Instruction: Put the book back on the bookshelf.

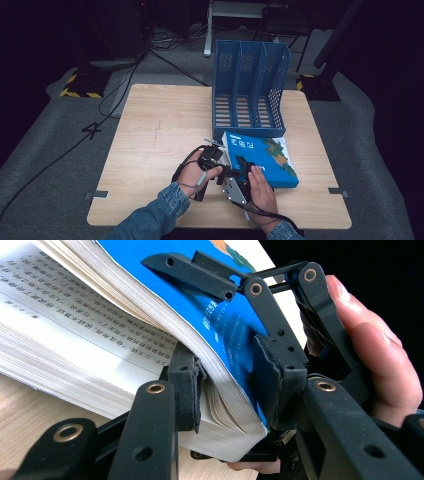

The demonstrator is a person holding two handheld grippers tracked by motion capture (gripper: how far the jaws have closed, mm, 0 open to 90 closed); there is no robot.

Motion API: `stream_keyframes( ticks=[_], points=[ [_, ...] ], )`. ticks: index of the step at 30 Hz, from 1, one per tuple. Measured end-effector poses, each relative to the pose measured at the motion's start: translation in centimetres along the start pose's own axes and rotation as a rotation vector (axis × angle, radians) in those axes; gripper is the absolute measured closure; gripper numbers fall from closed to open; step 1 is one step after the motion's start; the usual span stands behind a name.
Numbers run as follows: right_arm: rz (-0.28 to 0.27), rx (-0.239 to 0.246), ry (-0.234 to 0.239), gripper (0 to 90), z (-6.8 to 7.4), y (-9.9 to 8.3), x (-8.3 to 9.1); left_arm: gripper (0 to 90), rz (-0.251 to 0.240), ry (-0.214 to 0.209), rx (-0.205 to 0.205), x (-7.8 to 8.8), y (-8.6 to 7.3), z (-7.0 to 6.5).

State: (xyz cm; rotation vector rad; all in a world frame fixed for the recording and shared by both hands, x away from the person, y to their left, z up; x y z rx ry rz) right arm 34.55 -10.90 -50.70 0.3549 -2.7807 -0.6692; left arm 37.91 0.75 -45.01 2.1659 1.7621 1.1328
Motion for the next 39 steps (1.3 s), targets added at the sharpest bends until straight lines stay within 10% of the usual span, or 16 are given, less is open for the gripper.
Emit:
stream_keyframes(
  ticks=[12, 21, 32, 36, 39],
  points=[
    [-0.010, 0.001, 0.010, 31.0, -0.1, 0.0, 0.0, 62.1, -0.067, -0.038, 0.026, 0.4, -0.5, 0.6],
    [-0.019, -0.002, 0.001, 31.3, -0.1, 0.3, -0.6, 56.2, -0.147, 0.048, -0.036, 0.9, -1.3, 0.1],
    [-0.043, -0.024, 0.030, 34.6, -0.1, 1.3, -0.4, 57.0, -0.206, -0.080, 0.167, 3.3, -1.4, 1.1],
    [-0.030, -0.033, 0.050, 51.7, -0.2, 1.2, -0.5, 51.2, -0.197, 0.028, 0.055, 5.2, -1.1, 0.6],
    [0.017, -0.023, 0.076, 55.4, -0.1, 1.0, -0.8, 47.9, -0.235, -0.002, 0.060, 6.6, -0.8, 0.6]
  ],
)
Point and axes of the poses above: each handheld gripper's, and its own axes: x roughly backward along the jaws, y roughly out of its top, z roughly to its left, the point moved 3 cm from there along -x, roughly forward along the jaws, and after that the axes turned 9 degrees about -y, right-handed, at the moved point
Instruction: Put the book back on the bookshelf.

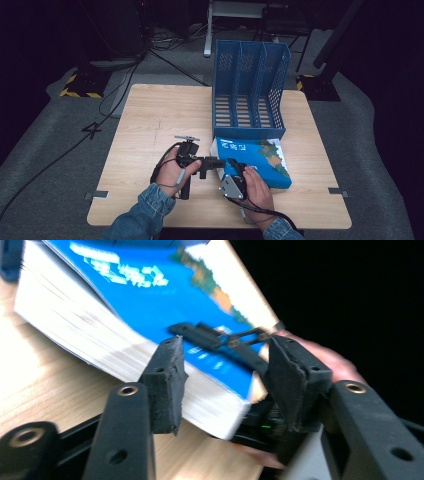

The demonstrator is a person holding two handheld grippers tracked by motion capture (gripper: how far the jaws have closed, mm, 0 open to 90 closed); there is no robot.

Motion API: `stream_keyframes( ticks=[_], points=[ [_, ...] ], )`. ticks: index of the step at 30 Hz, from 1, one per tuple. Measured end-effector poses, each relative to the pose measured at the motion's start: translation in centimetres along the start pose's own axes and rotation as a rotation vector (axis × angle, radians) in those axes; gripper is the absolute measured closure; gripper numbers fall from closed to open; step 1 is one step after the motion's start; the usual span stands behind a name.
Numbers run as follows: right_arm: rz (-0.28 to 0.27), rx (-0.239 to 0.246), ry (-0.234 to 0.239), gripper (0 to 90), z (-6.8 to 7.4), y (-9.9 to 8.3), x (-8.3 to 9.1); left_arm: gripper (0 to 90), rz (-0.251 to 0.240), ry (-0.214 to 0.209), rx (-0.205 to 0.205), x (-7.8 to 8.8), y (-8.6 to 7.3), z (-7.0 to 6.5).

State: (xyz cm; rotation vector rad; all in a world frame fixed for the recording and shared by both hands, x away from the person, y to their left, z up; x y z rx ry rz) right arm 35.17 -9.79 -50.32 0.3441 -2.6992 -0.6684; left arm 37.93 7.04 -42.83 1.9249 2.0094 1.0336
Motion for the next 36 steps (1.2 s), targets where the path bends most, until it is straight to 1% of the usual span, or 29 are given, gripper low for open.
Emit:
stream_keyframes(
  ticks=[1, 2, 3, 5, 6, 7, 8, 11, 12, 14, 15, 17, 19, 21, 25, 26, 27, 28, 29, 30, 33, 36],
  points=[
    [0.006, 0.010, -0.002, 55.8, -0.1, -0.1, -0.1, 47.9, -0.005, 0.008, 0.002, 0.3, 0.1, 0.2],
    [0.010, 0.017, -0.001, 55.9, -0.2, -0.1, -0.2, 47.9, -0.011, 0.027, -0.001, 0.5, 0.1, 0.5],
    [0.024, 0.018, -0.003, 56.0, -0.4, -0.1, -0.2, 47.9, -0.019, 0.047, -0.009, 0.8, 0.2, 0.8],
    [0.030, 0.015, -0.007, 56.3, -0.8, -0.2, -0.3, 47.7, -0.031, 0.091, -0.028, 1.4, 0.4, 1.6],
    [0.033, 0.011, -0.007, 56.2, -0.9, -0.2, -0.4, 47.4, -0.032, 0.109, -0.030, 1.6, 0.4, 2.0],
    [0.039, 0.009, -0.006, 56.2, -1.0, -0.2, -0.5, 47.3, -0.032, 0.121, -0.027, 1.9, 0.5, 2.5],
    [0.050, 0.009, 0.003, 56.2, -1.1, -0.2, -0.5, 47.2, -0.041, 0.137, -0.016, 2.2, 0.5, 3.2],
    [0.052, 0.002, 0.016, 55.8, -1.1, -0.3, -0.7, 46.7, -0.051, 0.200, -0.006, 3.1, 0.5, 4.8],
    [0.053, 0.013, 0.021, 55.4, -1.2, -0.3, -0.7, 46.7, -0.053, 0.210, 0.002, 3.3, 0.5, 5.3],
    [0.061, 0.023, 0.019, 54.4, -1.1, -0.2, -0.8, 46.7, -0.069, 0.220, 0.022, 3.7, 0.5, 6.0],
    [0.072, 0.032, 0.026, 54.1, -1.1, -0.1, -0.9, 46.7, -0.072, 0.228, 0.023, 3.9, 0.6, 6.3],
    [0.098, 0.036, 0.024, 54.0, -1.1, 0.1, -0.9, 46.7, -0.078, 0.238, 0.031, 4.1, 0.6, 6.8],
    [0.117, 0.058, 0.021, 54.0, -1.0, 0.3, -1.0, 46.6, -0.075, 0.242, 0.041, 4.3, 0.5, 7.2],
    [0.144, 0.063, 0.022, 53.1, -0.9, 0.5, -1.1, 46.5, -0.073, 0.243, 0.046, 4.3, 0.5, 7.5],
    [0.170, 0.088, 0.002, 52.3, -0.4, 0.8, -1.6, 46.3, -0.072, 0.243, 0.051, 4.3, 0.6, 7.9],
    [0.176, 0.088, 0.003, 52.3, -0.2, 0.8, -1.7, 46.3, -0.076, 0.237, 0.062, 4.2, 0.6, 8.0],
    [0.183, 0.097, -0.004, 52.2, 0.0, 0.8, -1.8, 46.1, -0.071, 0.235, 0.053, 4.2, 0.6, 8.2],
    [0.183, 0.097, -0.004, 52.2, 0.0, 0.8, -1.8, 45.9, -0.071, 0.235, 0.053, 4.2, 0.6, 8.2],
    [0.189, 0.108, -0.013, 51.9, 0.2, 0.8, -2.0, 45.9, -0.073, 0.238, 0.059, 4.1, 0.6, 8.2],
    [0.197, 0.117, -0.016, 52.3, 0.3, 0.8, -2.1, 45.8, -0.069, 0.239, 0.056, 4.0, 0.6, 8.3],
    [0.221, 0.120, -0.025, 52.1, 0.4, 0.9, -2.3, 45.3, -0.068, 0.245, 0.055, 4.0, 0.6, 8.6],
    [0.234, 0.117, -0.024, 53.3, 0.5, 1.0, -2.4, 45.1, -0.070, 0.251, 0.054, 4.1, 0.7, 8.9]
  ],
)
Point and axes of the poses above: each handheld gripper's, and its own axes: x roughly backward along the jaws, y roughly out of its top, z roughly to its left, the point moved 3 cm from there along -x, roughly forward along the jaws, and after that the axes turned 9 degrees about -y, right-handed, at the moved point
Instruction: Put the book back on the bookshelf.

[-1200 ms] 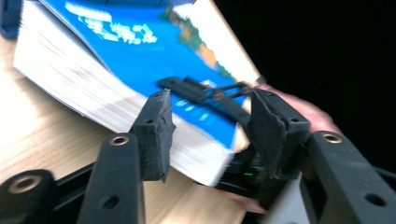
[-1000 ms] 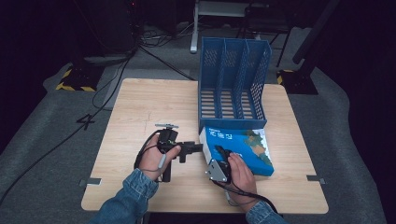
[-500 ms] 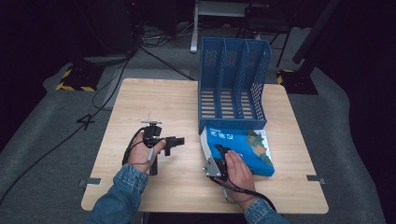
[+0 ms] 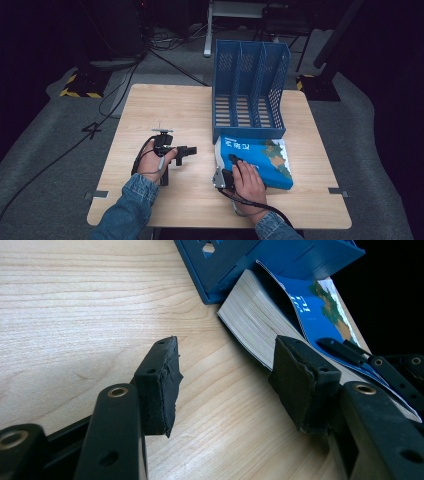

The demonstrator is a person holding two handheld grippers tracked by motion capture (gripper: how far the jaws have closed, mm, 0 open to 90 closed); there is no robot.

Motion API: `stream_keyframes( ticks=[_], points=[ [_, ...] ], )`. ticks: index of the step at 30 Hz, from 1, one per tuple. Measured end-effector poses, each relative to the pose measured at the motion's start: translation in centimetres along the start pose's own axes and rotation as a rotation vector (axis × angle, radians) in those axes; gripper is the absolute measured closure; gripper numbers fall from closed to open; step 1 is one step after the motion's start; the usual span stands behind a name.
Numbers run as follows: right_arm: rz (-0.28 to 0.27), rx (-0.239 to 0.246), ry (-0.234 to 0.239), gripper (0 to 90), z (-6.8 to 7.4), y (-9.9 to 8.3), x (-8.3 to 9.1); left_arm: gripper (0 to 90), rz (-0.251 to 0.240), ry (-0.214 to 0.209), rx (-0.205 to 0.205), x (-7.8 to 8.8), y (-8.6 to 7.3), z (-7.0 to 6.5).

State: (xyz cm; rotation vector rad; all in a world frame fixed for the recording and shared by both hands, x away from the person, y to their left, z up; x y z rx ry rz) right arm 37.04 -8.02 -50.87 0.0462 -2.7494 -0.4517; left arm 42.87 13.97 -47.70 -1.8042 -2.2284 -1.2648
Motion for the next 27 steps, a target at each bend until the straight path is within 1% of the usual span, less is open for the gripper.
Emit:
stream_keyframes(
  ticks=[1, 2, 4, 6, 7, 8, 9, 11, 13, 14, 17, 18, 20, 22, 25, 26, 27],
  points=[
    [0.001, 0.001, 0.001, 54.2, 0.0, 0.0, 0.0, 45.1, -0.003, 0.001, 0.002, 0.0, 0.0, 0.1],
    [-0.001, 0.014, 0.003, 55.9, 0.0, 0.0, 0.0, 45.1, -0.005, 0.003, 0.006, 0.1, 0.0, 0.1],
    [-0.002, 0.010, 0.004, 57.6, -0.2, 0.1, 0.1, 45.1, -0.010, 0.013, -0.004, 0.2, 0.0, 0.4],
    [-0.005, 0.003, 0.008, 59.0, -0.6, 0.0, 0.2, 45.0, -0.020, 0.028, -0.003, 0.4, 0.1, 0.7],
    [-0.007, -0.002, 0.013, 59.5, -0.8, 0.0, 0.3, 45.0, -0.024, 0.049, -0.008, 0.5, 0.1, 0.9],
    [-0.009, -0.007, 0.014, 59.7, -1.1, 0.0, 0.4, 44.2, -0.033, 0.104, -0.049, 0.6, 0.1, 1.3],
    [-0.010, -0.022, 0.020, 59.9, -1.5, 0.0, 0.4, 44.2, -0.034, 0.159, -0.088, 0.7, 0.1, 1.6],
    [-0.017, -0.044, 0.026, 60.2, -2.0, -0.1, 0.5, 44.3, -0.028, 0.218, -0.126, 0.8, 0.0, 2.1],
    [-0.019, -0.072, 0.025, 60.5, -2.7, -0.2, 0.7, 43.9, -0.026, 0.247, -0.143, 1.2, -0.1, 2.6],
    [-0.022, -0.076, 0.027, 60.6, -2.9, -0.3, 0.8, 43.9, -0.029, 0.263, -0.150, 1.4, -0.1, 2.9],
    [-0.033, -0.116, 0.046, 60.8, -4.1, -0.5, 1.1, 42.9, -0.033, 0.318, -0.199, 2.1, -0.1, 3.9],
    [-0.038, -0.134, 0.056, 60.9, -4.4, -0.6, 1.2, 42.9, -0.032, 0.328, -0.209, 2.3, -0.1, 4.2],
    [-0.050, -0.151, 0.076, 60.9, -5.1, -0.8, 1.4, 42.9, -0.028, 0.345, -0.219, 2.6, -0.2, 4.8],
    [-0.061, -0.185, 0.097, 61.0, -5.9, -1.1, 1.7, 42.9, -0.023, 0.359, -0.220, 2.8, -0.2, 5.4],
    [-0.080, -0.217, 0.124, 61.1, -6.8, -1.5, 1.9, 43.0, -0.013, 0.380, -0.222, 2.8, -0.4, 6.2],
    [-0.088, -0.233, 0.143, 61.1, -7.2, -1.8, 2.0, 42.9, -0.009, 0.386, -0.221, 2.8, -0.4, 6.4],
    [-0.088, -0.233, 0.143, 61.1, -7.2, -1.8, 2.0, 42.9, -0.009, 0.386, -0.221, 2.8, -0.4, 6.4]
  ],
)
Point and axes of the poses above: each handheld gripper's, and its own axes: x roughly backward along the jaws, y roughly out of its top, z roughly to its left, the point moved 3 cm from there along -x, roughly forward along the jaws, and after that the axes turned 9 degrees about -y, right-handed, at the moved point
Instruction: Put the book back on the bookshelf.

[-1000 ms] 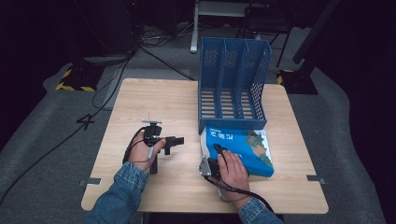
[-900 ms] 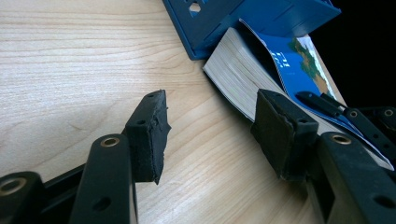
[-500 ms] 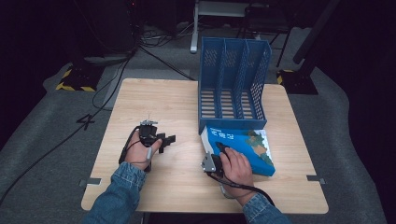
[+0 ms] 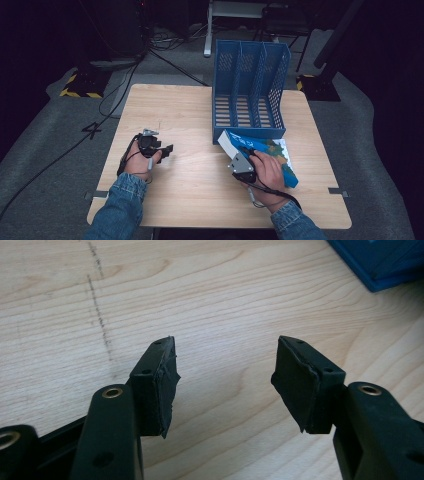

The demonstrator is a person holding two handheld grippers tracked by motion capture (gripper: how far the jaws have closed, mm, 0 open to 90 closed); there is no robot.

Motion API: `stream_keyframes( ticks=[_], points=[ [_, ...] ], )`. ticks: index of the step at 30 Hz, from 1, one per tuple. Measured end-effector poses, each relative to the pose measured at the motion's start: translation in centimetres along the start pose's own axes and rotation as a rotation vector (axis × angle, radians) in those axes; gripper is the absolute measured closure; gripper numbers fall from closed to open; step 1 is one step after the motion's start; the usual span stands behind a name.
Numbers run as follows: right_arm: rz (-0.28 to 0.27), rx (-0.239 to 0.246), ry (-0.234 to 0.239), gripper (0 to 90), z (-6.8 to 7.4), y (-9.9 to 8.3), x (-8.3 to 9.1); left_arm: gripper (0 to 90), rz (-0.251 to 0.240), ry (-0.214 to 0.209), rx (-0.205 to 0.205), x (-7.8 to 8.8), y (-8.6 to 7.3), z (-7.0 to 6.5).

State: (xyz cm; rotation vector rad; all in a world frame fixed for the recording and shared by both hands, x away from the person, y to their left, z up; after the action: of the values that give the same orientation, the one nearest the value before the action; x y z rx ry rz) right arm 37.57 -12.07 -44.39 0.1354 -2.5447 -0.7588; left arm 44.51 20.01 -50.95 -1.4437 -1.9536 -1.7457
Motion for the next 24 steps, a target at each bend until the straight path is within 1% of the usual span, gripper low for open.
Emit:
stream_keyframes(
  ticks=[1, 3, 4, 8, 11, 12, 13, 14, 16, 18, 21, 22, 23, 24],
  points=[
    [-0.017, -0.034, 0.025, 61.1, -0.7, -0.2, 0.3, 43.0, 0.002, 0.003, 0.007, -0.2, -0.1, 0.2],
    [-0.034, -0.053, 0.040, 61.1, -1.4, -0.5, 0.7, 42.9, 0.009, 0.007, 0.002, -0.2, -0.2, 0.5],
    [-0.034, -0.053, 0.040, 61.1, -1.4, -0.5, 0.7, 42.9, 0.009, 0.007, 0.002, -0.2, -0.2, 0.5],
    [-0.077, -0.118, 0.076, 61.1, -3.1, -1.3, 1.5, 42.7, 0.013, 0.011, 0.011, -0.3, -0.4, 0.8],
    [-0.112, -0.173, 0.098, 61.1, -4.3, -1.9, 2.2, 41.7, 0.006, 0.005, 0.013, -0.3, -0.5, 0.9],
    [-0.137, -0.219, 0.112, 61.1, -5.2, -2.5, 2.7, 41.7, 0.007, 0.006, 0.011, -0.3, -0.5, 0.9],
    [-0.137, -0.219, 0.112, 61.1, -5.2, -2.5, 2.7, 41.7, 0.009, 0.006, 0.009, -0.3, -0.5, 1.0],
    [-0.149, -0.241, 0.118, 61.1, -5.6, -2.8, 2.8, 41.7, 0.002, 0.009, 0.012, -0.3, -0.5, 1.0],
    [-0.176, -0.314, 0.135, 61.1, -6.8, -3.6, 3.5, 41.4, 0.002, 0.024, 0.007, -0.3, -0.5, 1.0],
    [-0.203, -0.383, 0.149, 61.2, -8.0, -4.3, 4.0, 41.0, 0.006, 0.058, -0.019, -0.3, -0.5, 1.1],
    [-0.236, -0.469, 0.162, 61.2, -9.4, -5.5, 4.8, 39.7, 0.005, 0.069, -0.036, -0.4, -0.6, 1.1],
    [-0.244, -0.496, 0.163, 61.2, -9.7, -5.8, 4.9, 39.4, 0.007, 0.073, -0.050, -0.4, -0.6, 1.2],
    [-0.251, -0.533, 0.158, 61.2, -10.2, -6.2, 5.1, 38.4, 0.011, 0.075, -0.058, -0.4, -0.6, 1.2],
    [-0.256, -0.566, 0.155, 61.2, -10.5, -6.5, 5.3, 37.6, 0.003, 0.079, -0.067, -0.6, -0.6, 1.1]
  ],
)
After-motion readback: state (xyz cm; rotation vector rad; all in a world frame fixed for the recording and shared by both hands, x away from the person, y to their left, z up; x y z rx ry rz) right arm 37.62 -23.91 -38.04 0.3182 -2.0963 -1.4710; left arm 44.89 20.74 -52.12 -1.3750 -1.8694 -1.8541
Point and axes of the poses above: each handheld gripper's, and its own axes: x roughly backward along the jaws, y roughly out of its top, z roughly to its left, the point moved 3 cm from there along -x, roughly forward along the jaws, and after that the axes turned 9 degrees about -y, right-handed, at the moved point
